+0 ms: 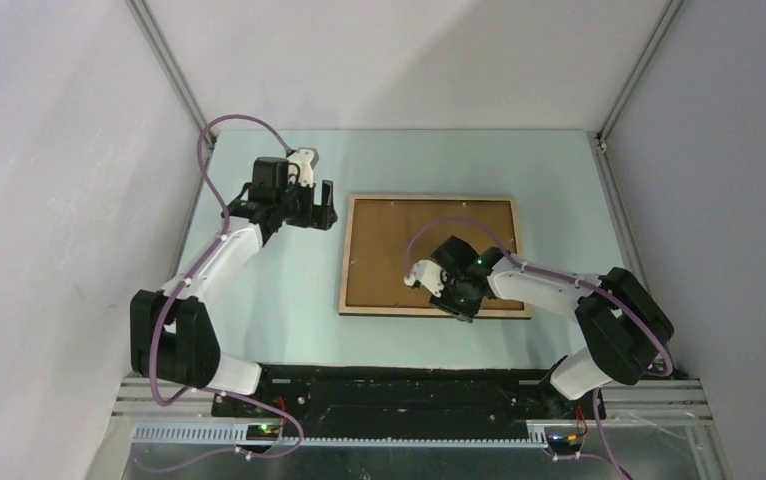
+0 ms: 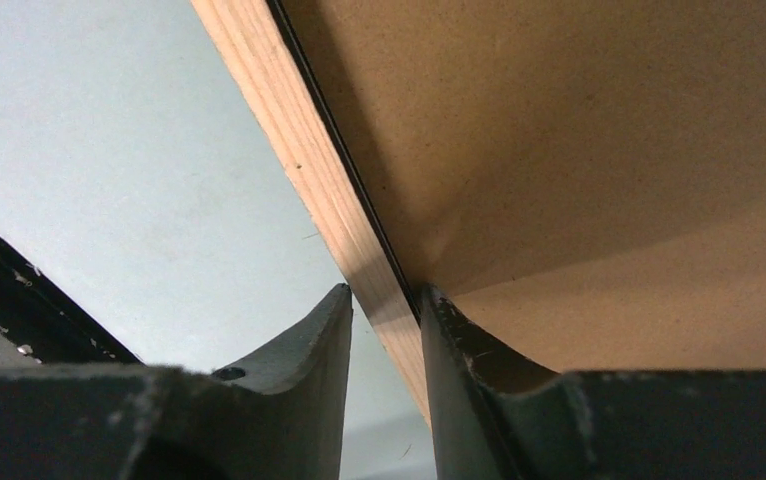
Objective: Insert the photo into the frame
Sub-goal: Turn over the photo frame at the center of the board.
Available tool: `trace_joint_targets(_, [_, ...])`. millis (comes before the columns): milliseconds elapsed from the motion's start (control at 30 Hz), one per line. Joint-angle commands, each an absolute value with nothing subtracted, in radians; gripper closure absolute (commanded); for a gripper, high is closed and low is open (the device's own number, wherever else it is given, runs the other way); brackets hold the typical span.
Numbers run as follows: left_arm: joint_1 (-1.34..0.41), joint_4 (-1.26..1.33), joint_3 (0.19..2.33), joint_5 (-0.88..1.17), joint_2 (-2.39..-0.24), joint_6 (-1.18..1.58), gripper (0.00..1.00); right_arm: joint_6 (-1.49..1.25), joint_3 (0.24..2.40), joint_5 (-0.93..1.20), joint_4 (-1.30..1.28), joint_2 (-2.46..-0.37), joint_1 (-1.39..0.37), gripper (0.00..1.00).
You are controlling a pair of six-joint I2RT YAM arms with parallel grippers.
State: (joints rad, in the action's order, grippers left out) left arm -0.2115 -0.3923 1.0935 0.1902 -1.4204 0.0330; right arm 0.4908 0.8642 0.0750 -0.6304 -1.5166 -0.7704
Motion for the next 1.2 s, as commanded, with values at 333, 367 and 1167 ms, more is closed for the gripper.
trace_joint_targets(333, [-0.207,-0.383,1.078,0.216,-1.346,-0.057,0.02,0.522,0.89,0.042,-0.632,-1.524,-0.786,1.0])
trace_joint_targets(367, [-0.208,-0.382,1.075,0.225,-1.34,-0.067,0.01,0.525,0.895,0.046,-0.643,-1.52,-0.785,1.0])
trace_joint_targets(1167, [-0.704,-0.544,1.025,0.003,-1.076,-0.628,0.0,0.569,1.359,0.375,-1.009,-1.503,-0.595,1.0])
